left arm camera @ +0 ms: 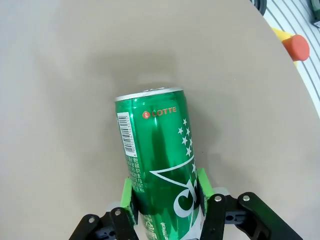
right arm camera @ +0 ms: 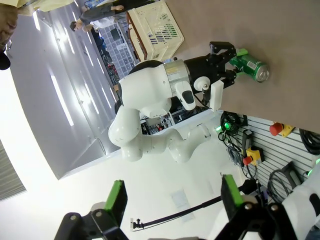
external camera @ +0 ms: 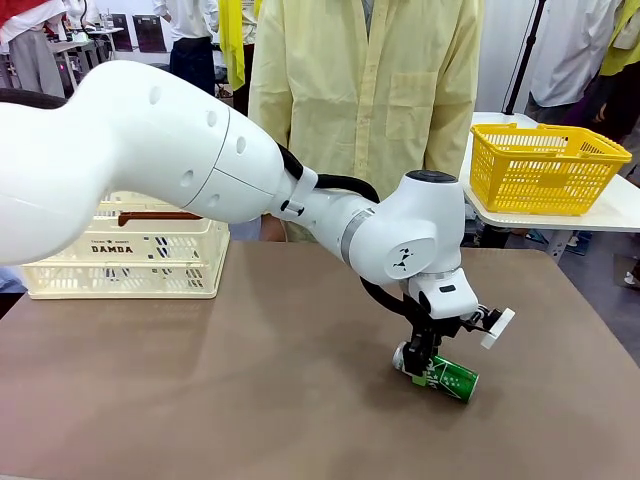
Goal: Place the drinks into the Shopping basket.
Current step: Pick up one drink and place it into the Shopping basket.
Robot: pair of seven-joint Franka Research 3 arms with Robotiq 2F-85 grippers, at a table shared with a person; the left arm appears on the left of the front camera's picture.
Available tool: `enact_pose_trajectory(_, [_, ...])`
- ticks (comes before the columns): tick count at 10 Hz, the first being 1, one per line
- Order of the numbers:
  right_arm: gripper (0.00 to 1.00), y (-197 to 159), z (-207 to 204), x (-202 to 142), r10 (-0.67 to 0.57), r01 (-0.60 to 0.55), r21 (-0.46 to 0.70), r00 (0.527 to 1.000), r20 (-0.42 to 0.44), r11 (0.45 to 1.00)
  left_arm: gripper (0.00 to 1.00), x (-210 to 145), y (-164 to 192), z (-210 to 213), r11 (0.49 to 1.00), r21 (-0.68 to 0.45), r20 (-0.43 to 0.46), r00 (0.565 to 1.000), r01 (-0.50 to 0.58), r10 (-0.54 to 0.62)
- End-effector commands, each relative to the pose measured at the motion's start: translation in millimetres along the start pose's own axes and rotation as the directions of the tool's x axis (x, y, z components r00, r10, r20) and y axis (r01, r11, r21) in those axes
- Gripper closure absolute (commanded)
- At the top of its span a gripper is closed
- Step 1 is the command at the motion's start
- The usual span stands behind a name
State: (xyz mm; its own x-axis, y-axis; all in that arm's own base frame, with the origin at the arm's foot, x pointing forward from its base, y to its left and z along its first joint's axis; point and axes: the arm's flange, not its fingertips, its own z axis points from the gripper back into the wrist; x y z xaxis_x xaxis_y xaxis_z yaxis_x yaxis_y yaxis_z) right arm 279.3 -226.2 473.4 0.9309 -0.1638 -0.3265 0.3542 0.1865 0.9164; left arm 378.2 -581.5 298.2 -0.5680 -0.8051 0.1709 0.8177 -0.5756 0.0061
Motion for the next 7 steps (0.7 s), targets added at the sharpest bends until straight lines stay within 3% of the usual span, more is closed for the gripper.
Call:
enact_pose_trajectory(1, [0.00,1,0,0,0.006,-0.006,0.000,1.000,0.010,1.000,1.00,-2,0,1,0.997,0.016,-0.025,0.997,-0.072,0.072])
enact_pose_trajectory(2, [0.00,1,0,0,0.006,-0.006,0.000,1.000,0.010,1.000,1.00,-15,-5,21,0.986,0.046,0.005,0.988,-0.158,0.157])
enact_pose_trajectory(3, [0.00,1,0,0,0.006,-0.006,0.000,1.000,0.010,1.000,1.00,-36,-14,56,0.943,0.092,0.046,0.948,-0.319,0.316])
enact_pose_trajectory(4, [0.00,1,0,0,0.006,-0.006,0.000,1.000,0.010,1.000,1.00,-56,-27,94,0.866,0.091,0.121,0.869,-0.491,0.480])
enact_pose_trajectory(5, [0.00,1,0,0,0.006,-0.006,0.000,1.000,0.010,1.000,1.00,-71,-45,125,0.785,0.098,0.138,0.789,-0.612,0.599])
enact_pose_trajectory(7, [0.00,1,0,0,0.006,-0.006,0.000,1.000,0.010,1.000,1.00,-88,-98,172,0.633,0.129,0.166,0.646,-0.763,0.745])
